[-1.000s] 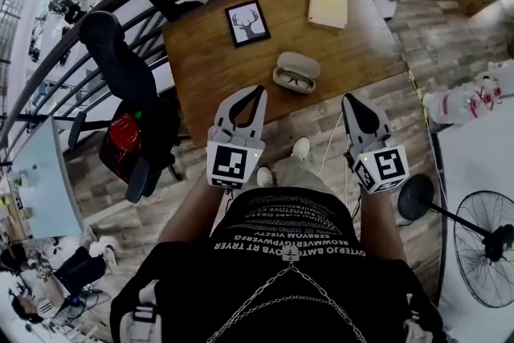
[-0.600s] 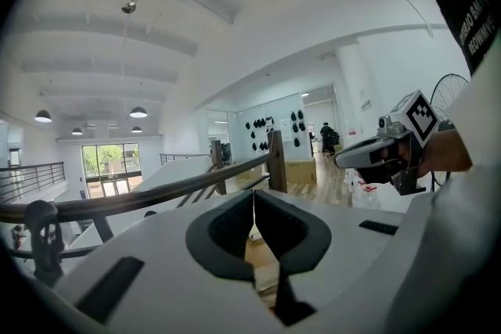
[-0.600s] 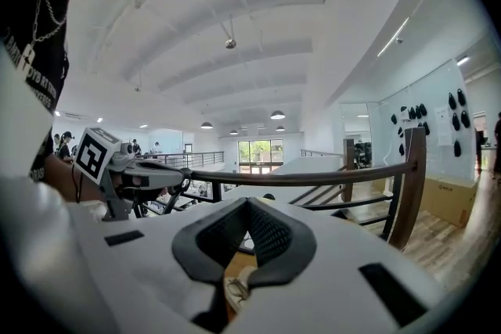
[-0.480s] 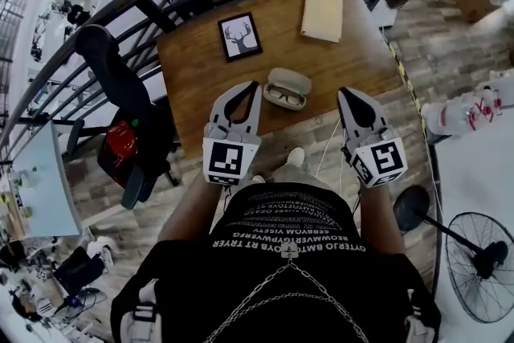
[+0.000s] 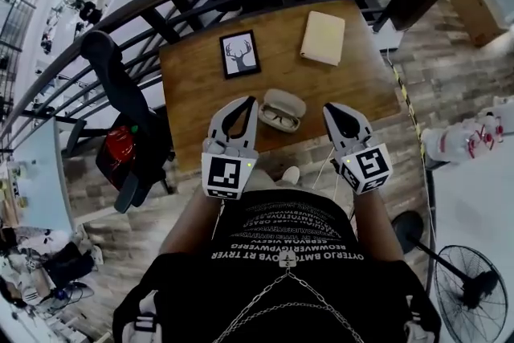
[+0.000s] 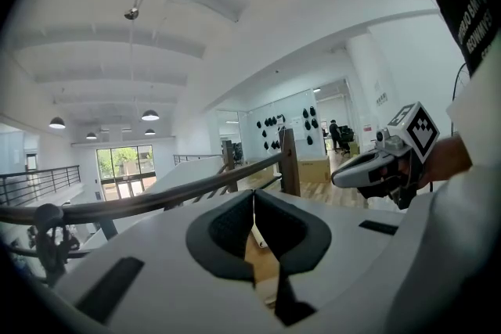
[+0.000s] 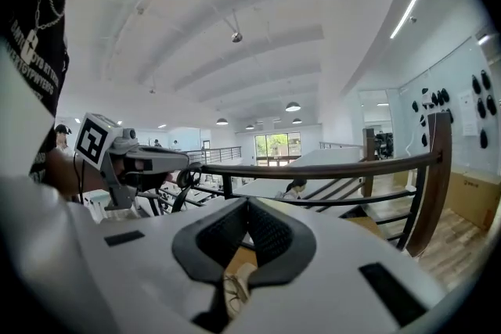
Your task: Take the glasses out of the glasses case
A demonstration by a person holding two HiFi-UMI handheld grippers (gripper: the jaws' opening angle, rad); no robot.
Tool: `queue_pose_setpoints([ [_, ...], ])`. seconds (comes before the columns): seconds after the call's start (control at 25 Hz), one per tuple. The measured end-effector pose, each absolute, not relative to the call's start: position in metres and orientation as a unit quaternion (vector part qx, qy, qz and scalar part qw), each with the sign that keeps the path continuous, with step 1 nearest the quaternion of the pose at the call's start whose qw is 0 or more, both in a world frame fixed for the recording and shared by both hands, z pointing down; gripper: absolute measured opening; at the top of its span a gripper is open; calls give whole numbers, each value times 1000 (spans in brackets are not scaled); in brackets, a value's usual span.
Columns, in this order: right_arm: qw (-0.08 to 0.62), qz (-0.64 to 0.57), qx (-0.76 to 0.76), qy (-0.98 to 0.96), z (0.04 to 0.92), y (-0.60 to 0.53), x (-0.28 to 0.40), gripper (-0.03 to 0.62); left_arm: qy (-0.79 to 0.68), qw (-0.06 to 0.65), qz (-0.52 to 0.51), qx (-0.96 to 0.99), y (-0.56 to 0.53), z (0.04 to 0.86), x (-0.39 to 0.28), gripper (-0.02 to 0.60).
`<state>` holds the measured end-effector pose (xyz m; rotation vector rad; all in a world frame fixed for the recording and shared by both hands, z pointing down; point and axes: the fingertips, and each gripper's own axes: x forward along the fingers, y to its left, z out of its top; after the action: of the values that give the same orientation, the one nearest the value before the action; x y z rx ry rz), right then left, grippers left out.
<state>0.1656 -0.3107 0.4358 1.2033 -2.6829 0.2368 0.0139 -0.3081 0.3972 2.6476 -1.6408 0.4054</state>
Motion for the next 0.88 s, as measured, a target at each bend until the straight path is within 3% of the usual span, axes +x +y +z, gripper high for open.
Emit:
queue_pose_setpoints([
  [0.88, 197, 158, 339, -907, 558, -345, 134, 17, -536, -9, 137, 833, -343, 389, -5, 29],
])
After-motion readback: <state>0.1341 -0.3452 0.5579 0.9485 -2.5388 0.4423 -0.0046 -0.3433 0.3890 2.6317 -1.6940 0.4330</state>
